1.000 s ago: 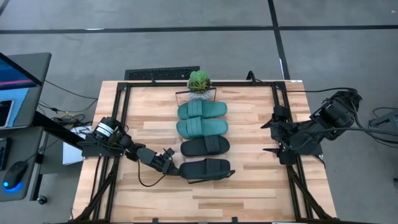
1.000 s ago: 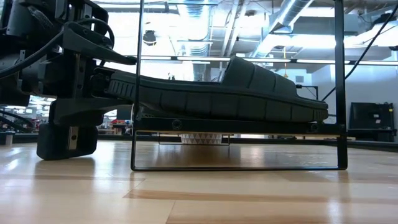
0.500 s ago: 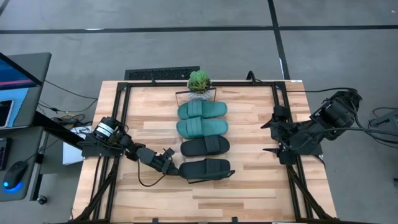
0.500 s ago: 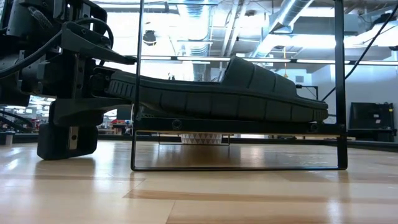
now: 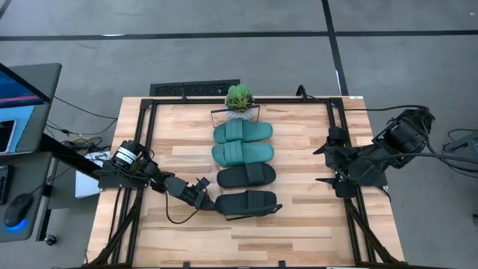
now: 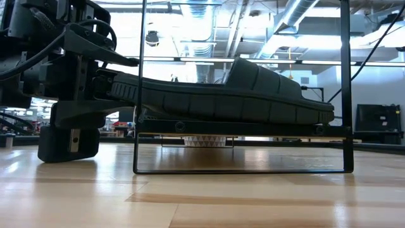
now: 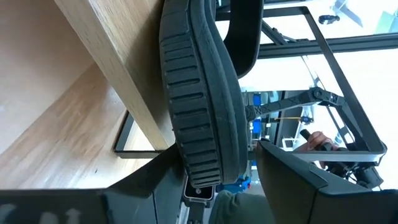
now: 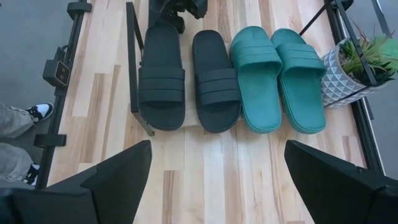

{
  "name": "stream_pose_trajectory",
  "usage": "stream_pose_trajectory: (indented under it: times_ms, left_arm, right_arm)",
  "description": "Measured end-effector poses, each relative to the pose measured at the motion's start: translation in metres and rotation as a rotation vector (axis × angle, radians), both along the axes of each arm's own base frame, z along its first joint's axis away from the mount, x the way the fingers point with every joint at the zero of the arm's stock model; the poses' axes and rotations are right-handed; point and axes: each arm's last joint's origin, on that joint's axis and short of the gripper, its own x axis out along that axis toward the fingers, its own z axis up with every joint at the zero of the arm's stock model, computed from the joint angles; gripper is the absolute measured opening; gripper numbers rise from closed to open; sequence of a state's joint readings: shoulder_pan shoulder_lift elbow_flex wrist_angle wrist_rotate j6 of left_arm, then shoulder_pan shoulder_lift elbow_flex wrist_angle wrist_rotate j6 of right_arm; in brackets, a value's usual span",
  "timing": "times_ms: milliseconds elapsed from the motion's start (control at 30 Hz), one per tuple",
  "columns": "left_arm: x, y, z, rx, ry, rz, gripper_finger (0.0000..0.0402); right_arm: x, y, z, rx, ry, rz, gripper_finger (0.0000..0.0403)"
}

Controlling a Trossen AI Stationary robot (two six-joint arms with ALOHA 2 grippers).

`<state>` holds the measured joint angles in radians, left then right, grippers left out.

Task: Pick and place slides into the shelf
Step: Put the black slides on the shelf

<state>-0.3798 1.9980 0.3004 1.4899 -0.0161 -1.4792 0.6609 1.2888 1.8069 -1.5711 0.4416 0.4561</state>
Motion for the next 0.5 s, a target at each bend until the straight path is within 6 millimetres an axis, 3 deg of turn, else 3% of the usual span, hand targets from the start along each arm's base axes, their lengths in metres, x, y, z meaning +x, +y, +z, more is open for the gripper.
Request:
stream_pose_trajectory:
  times_ms: [500]
  left_arm:
    - [-0.02,0.008,-0.002,-0.021,0.019,-0.007,0.0183]
  right_arm:
    - [0.0,0.0,0.0,0.0,0.0,0.0,0.0359]
